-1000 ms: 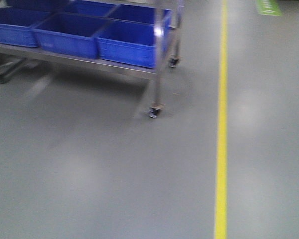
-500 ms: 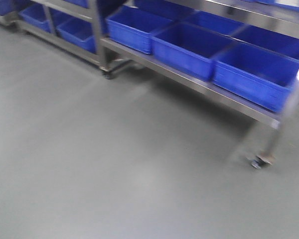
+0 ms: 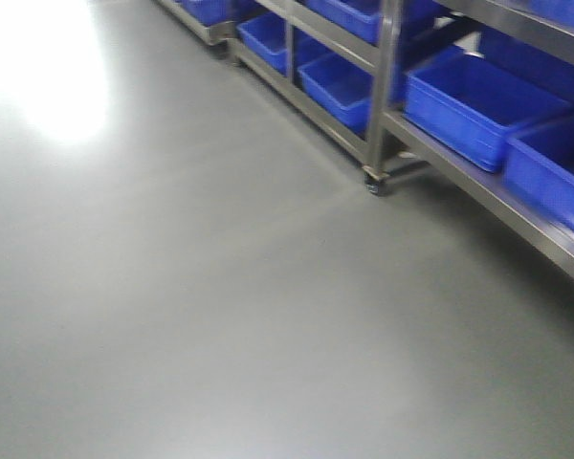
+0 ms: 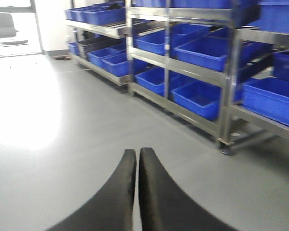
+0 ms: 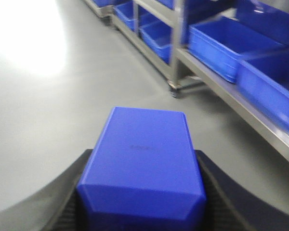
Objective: Pour parts from conveyor to right shelf
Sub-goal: 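Drive to the shelf and face the empty blue bin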
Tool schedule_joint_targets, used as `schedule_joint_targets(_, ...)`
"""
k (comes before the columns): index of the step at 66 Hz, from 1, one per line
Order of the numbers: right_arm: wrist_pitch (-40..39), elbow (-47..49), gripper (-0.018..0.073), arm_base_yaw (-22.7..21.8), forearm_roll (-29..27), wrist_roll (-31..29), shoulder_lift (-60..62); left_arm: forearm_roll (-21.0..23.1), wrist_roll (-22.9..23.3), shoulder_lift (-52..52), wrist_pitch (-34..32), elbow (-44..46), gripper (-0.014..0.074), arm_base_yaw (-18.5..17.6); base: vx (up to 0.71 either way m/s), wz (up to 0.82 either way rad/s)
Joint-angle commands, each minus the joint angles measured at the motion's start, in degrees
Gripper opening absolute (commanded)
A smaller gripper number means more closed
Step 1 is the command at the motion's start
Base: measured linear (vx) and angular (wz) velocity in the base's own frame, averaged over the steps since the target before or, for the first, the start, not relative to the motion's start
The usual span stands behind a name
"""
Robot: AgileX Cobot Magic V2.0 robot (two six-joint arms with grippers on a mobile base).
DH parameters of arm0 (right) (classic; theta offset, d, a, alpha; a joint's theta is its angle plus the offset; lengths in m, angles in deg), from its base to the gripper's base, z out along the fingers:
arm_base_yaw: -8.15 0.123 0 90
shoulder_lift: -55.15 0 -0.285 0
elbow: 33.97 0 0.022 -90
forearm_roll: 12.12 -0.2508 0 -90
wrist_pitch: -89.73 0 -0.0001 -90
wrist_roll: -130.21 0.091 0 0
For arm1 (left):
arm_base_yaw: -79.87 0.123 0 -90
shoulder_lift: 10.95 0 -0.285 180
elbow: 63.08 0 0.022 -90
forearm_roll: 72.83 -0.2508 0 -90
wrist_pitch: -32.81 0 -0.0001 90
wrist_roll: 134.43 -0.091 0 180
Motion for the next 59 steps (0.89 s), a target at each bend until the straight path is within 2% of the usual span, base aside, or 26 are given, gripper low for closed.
schedule_joint_targets(1,-4.42,1.72,-0.0005,-0.26,0.17,-0.28,-0.89,0.45,0.49,0.97,-4.52,1.12,-0.0006,0.22,0.63,0.62)
schedule_joint_targets(27,-4.42,1.72,-0.0005,-0.26,0.17,-0.28,-0.96,0.45,0.49,0.97,-4.52,1.12,-0.0006,0.22,0.66,0.49)
schedule_joint_targets(59,-4.36,1.72,-0.0005,-0.26,0.17,-0.28,-0.96,0.45,0.49,0.97,-4.52,1.12,-0.0006,0.22,0.74,0.31)
